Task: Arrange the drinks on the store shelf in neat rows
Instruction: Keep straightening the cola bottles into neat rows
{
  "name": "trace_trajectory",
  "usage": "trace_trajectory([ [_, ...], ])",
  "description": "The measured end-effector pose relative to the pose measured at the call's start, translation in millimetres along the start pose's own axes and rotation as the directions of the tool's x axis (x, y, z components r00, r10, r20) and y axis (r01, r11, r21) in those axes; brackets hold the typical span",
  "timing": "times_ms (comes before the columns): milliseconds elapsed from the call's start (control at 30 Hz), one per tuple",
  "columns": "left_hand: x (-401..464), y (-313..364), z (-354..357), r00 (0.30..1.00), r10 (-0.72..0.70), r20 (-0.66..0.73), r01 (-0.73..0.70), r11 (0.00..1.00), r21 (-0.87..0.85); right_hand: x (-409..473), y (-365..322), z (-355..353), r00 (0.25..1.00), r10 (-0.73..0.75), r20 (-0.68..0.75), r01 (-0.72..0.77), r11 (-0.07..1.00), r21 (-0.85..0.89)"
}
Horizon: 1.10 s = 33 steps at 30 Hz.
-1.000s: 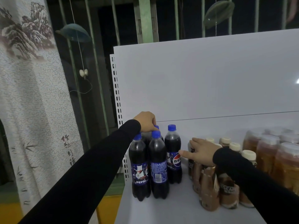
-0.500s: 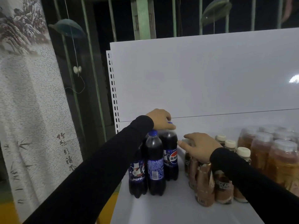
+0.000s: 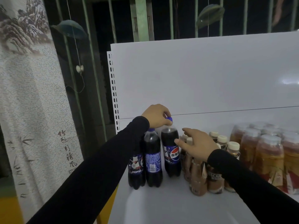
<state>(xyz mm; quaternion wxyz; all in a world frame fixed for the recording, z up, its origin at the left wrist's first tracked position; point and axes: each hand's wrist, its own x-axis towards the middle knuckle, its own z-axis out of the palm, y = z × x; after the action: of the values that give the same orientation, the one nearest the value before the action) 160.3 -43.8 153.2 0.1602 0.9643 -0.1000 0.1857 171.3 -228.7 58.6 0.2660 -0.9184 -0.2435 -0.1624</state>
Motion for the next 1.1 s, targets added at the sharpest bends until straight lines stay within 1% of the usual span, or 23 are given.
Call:
trace_trajectory([
  [167,-20,16,-19,0.997,0.014,-0.075,-0.030,0.978,-0.208,-15,-9,4,0.999,-0.048,-0.023,0.052,0.979,0.199],
  [333,-41,25,-27,0.989,0.002,-0.148,-0.060,0.918,-0.391,-31,-20,8,0.998,0.003,-0.061,0.025,0.888,0.459],
  [500,-62,27,-26,0.972,-0.065,-0.228,-0.078,0.820,-0.567,-39,-28,3,0.995,-0.009,-0.102,0.058,0.869,0.492],
  [567,-71,28,-24,0.967,-0.076,-0.244,-0.085,0.804,-0.588,-44,-31,0,0.996,-0.013,-0.092,0.060,0.852,0.520],
  [633,-81,30,-21,0.965,-0.078,-0.251,-0.091,0.796,-0.598,-50,-32,-1,0.997,-0.036,-0.075,0.073,0.807,0.586],
  [700,-90,29,-16,0.973,-0.086,-0.215,-0.080,0.747,-0.660,-57,-33,0,0.996,-0.066,-0.056,0.087,0.741,0.666],
  [767,-98,26,-9,0.988,-0.089,-0.128,-0.032,0.687,-0.726,-62,-33,1,0.994,-0.106,-0.011,0.078,0.658,0.749],
  [833,-103,22,-4,0.993,-0.101,-0.053,0.030,0.680,-0.732,-68,-36,4,0.987,-0.151,0.058,0.040,0.574,0.818],
  [900,-107,20,1,0.989,-0.145,-0.025,0.077,0.652,-0.754,-74,-39,8,0.975,-0.189,0.115,0.001,0.522,0.853],
  [1000,-116,18,6,0.973,-0.227,-0.027,0.109,0.565,-0.818,-82,-44,15,0.961,-0.215,0.172,-0.031,0.537,0.843],
  [1100,-125,12,11,0.951,-0.304,-0.057,0.108,0.501,-0.859,-91,-48,25,0.967,-0.160,0.199,-0.069,0.588,0.806],
])
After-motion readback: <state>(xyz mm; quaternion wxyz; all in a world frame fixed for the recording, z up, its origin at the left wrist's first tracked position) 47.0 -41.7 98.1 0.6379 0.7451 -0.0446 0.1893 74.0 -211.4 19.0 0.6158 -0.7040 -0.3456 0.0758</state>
